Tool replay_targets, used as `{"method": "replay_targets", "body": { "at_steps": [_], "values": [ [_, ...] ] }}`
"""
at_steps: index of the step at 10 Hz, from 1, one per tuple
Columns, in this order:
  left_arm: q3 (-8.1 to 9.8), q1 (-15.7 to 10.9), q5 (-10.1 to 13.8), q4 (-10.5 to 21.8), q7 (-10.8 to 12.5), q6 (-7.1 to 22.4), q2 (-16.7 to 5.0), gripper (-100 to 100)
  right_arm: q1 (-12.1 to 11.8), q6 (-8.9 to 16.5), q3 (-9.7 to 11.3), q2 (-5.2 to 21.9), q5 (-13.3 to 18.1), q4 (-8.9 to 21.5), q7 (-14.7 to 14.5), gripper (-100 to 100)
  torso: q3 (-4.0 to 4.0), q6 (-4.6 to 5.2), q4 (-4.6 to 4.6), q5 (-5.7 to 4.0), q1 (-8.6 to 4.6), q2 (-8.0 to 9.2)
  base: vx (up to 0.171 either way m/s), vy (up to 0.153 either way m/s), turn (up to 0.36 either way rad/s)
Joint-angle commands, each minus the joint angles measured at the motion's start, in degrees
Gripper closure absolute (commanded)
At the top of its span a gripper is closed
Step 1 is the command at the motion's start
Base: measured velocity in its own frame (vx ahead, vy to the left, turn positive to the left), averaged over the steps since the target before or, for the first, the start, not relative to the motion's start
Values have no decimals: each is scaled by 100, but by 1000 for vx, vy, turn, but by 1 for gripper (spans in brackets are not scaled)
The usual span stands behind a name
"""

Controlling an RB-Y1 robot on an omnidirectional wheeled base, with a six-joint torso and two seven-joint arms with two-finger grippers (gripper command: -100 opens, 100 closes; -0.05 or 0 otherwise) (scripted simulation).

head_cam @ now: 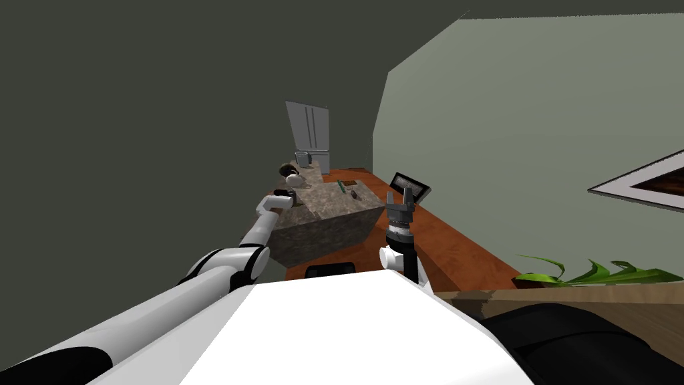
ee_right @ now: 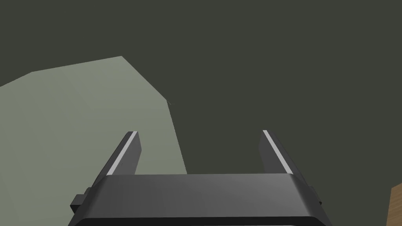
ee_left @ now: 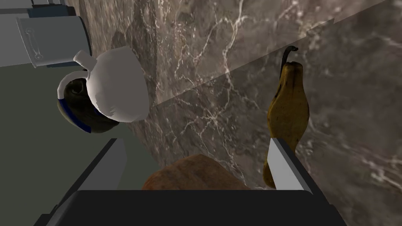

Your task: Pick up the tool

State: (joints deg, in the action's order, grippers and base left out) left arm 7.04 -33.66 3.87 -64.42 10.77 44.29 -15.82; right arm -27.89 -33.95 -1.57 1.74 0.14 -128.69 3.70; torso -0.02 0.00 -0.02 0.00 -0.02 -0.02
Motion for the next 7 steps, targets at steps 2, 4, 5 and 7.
{"method": "replay_targets", "body": {
  "at_steps": [2,4,5,7],
  "values": [
    [75,-295,20,406,0,317,-34,-100,-1,0,0,0,0,0,0,0,0,-2,0,0,0,-2,8,-11,66],
    [146,-539,44,721,-4,627,-65,-100,0,0,0,0,0,0,0,0,-2,-2,0,-1,-1,-4,14,-11,57],
    [216,-768,68,897,-11,830,-91,-100,0,0,0,0,0,0,0,0,-2,0,-1,0,-1,-4,21,-13,68],
    [216,-768,68,1024,-11,921,-91,-100,0,0,0,0,0,0,0,0,-3,-1,-2,0,-1,-5,15,-7,21]
  ]
}}
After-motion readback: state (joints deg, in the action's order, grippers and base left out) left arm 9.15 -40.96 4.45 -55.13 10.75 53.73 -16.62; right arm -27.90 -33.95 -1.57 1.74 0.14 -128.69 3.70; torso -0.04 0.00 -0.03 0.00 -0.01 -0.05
